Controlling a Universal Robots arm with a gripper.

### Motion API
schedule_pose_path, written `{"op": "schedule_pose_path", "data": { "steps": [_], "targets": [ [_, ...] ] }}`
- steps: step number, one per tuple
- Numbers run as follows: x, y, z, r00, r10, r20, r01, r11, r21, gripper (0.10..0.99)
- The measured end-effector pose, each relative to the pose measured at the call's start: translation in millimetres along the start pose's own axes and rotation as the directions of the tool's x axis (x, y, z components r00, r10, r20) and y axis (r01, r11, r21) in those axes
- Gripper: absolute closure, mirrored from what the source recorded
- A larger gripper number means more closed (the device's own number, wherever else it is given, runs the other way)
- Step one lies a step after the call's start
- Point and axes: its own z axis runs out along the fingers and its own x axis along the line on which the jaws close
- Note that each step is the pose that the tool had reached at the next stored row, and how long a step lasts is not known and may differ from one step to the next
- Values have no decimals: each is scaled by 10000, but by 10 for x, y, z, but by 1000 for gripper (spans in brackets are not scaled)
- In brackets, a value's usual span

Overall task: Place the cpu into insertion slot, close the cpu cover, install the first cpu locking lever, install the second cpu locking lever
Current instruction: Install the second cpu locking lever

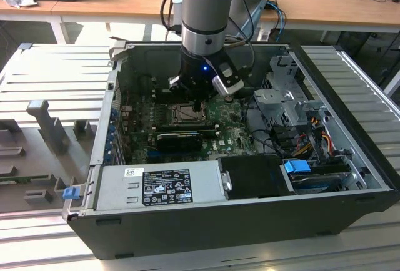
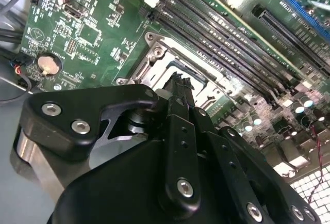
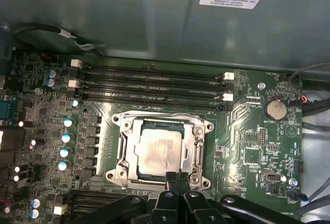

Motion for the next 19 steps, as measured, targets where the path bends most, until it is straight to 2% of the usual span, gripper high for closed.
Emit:
{"op": "schedule_pose_path", "data": {
  "steps": [4, 8, 9, 10, 12, 13, 19],
  "targets": [
    [24, -79, 10, 10000, 0, -2, 0, 10000, 0, 980],
    [49, -197, 25, 10000, 7, -42, -7, 10000, -32, 980],
    [106, -205, 30, 10000, 5, -42, -5, 10000, -37, 980],
    [223, -205, 39, 10000, 2, -42, -2, 10000, -52, 980],
    [287, -203, 56, 10000, -37, -45, 37, 10000, -56, 980],
    [348, -203, 88, 9999, -126, -65, 126, 9999, -59, 980],
    [484, -194, 106, 9999, -146, -68, 145, 9997, -198, 980]
  ]
}}
